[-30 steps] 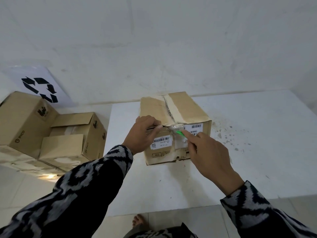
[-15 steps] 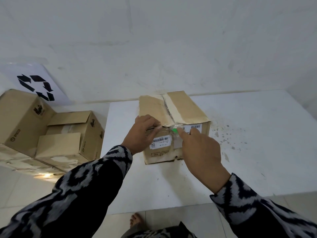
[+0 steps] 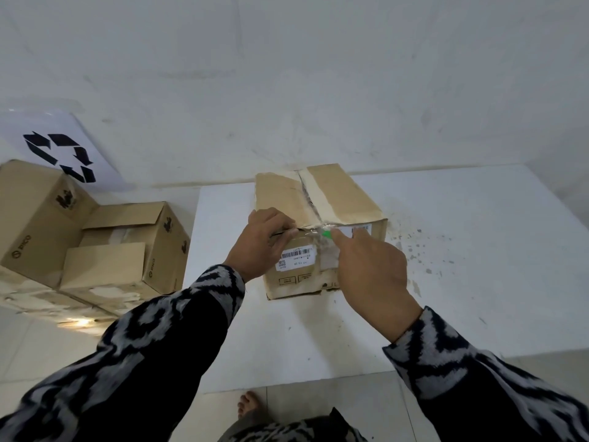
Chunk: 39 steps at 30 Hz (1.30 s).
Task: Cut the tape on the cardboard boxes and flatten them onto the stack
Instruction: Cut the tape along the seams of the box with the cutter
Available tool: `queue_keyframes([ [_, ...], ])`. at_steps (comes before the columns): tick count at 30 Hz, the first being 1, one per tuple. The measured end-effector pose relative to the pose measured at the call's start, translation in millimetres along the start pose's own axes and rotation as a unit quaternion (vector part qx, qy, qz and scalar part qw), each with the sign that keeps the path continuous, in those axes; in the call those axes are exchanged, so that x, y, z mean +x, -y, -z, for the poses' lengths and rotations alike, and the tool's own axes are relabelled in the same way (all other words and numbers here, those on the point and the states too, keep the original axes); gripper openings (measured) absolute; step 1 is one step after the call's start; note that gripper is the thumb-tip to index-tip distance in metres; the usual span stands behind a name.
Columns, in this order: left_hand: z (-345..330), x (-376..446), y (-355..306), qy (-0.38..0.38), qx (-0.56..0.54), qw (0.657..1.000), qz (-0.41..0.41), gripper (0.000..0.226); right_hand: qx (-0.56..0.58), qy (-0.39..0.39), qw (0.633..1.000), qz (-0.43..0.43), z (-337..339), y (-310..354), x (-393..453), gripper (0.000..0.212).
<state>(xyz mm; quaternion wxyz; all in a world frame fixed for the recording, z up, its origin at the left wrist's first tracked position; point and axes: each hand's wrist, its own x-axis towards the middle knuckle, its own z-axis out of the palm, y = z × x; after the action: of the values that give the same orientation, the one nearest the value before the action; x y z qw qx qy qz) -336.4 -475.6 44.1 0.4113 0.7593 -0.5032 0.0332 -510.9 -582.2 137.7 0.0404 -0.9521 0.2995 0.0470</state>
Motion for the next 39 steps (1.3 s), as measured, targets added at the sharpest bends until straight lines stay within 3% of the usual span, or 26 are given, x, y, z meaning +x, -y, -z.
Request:
queue_keyframes([
  [18,-4,-8,5,0.011,0.002,1.000,-0.022,0.004,0.010,-0.018,0.999,-0.031,-18,-10,-3,0.064],
  [22,-5,-12,5,0.019,0.003,1.000,-0.022,0.006,-0.002,-0.021,1.000,-0.003,-23,-5,1,0.070],
  [27,-9,-16,4,0.017,0.005,1.000,-0.021,0.006,-0.008,-0.025,0.999,-0.036,-26,-19,-10,0.066],
  [39,-18,-25,11,0.034,-0.004,0.999,0.001,0.011,0.002,-0.044,0.999,-0.020,-46,-30,-15,0.056],
])
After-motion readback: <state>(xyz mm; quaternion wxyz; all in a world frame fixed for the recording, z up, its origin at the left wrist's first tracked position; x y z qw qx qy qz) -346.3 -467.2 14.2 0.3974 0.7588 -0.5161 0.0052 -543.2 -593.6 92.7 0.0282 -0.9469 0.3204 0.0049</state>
